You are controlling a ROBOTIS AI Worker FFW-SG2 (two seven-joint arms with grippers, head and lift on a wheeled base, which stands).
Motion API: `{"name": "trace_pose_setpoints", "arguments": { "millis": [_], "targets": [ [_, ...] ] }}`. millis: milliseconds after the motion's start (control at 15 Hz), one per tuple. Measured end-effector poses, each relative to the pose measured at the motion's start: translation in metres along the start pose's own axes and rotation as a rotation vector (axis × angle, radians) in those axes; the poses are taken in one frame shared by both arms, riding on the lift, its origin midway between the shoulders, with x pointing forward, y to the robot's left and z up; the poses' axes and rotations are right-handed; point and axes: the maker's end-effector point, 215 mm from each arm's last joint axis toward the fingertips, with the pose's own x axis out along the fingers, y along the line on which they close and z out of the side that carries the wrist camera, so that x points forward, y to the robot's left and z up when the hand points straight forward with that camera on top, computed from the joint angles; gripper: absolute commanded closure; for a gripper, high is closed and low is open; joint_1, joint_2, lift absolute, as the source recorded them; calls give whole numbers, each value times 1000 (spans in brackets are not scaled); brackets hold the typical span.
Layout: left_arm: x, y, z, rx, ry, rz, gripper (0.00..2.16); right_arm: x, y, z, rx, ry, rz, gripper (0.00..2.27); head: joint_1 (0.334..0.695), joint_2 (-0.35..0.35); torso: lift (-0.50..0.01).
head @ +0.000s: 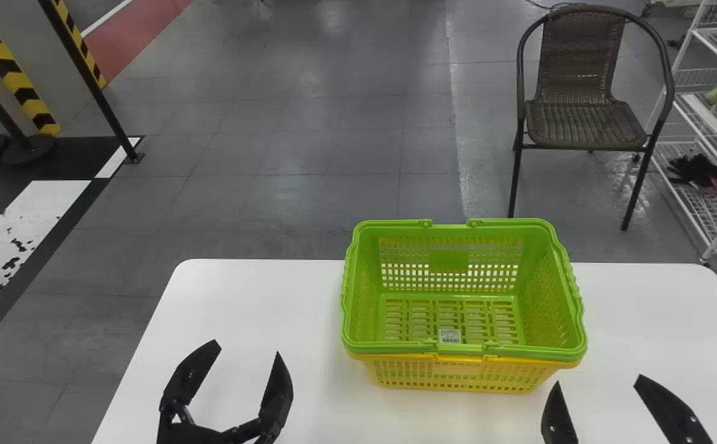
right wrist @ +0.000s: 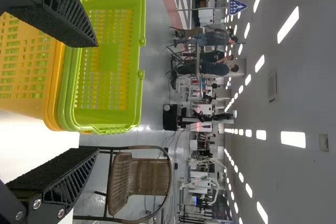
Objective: Grasp handle with right gripper to insert into left gripper then lift and swing left to center
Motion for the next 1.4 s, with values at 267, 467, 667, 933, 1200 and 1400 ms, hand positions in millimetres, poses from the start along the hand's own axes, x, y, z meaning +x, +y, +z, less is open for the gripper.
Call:
{"name": "trace_pose_setpoints", "arguments": {
  "millis": [267,467,667,933,1200,1400],
  "targets": [
    [0,-2,-2,1,6,-5,103,0,1,1,1,-1,2,103,695,148,0],
    [1,-4,-3,8,11,-10,103,0,2,2,2,-4,2,103,695,145,0],
    [2,-5,-9,12,32,-14,103,0,1,2,3,-6,2,103,695,142,0],
    [3,-4,-10,9,36,-10,103,0,1,5,6,-16,1,80,695,141,0],
    [7,-1,1,12,14,-20,103,0,1,5,7,-12,2,80,695,142,0],
    [20,4,10,8,20,-9,107,0,1,1,6,-1,3,97,695,148,0]
  ]
}}
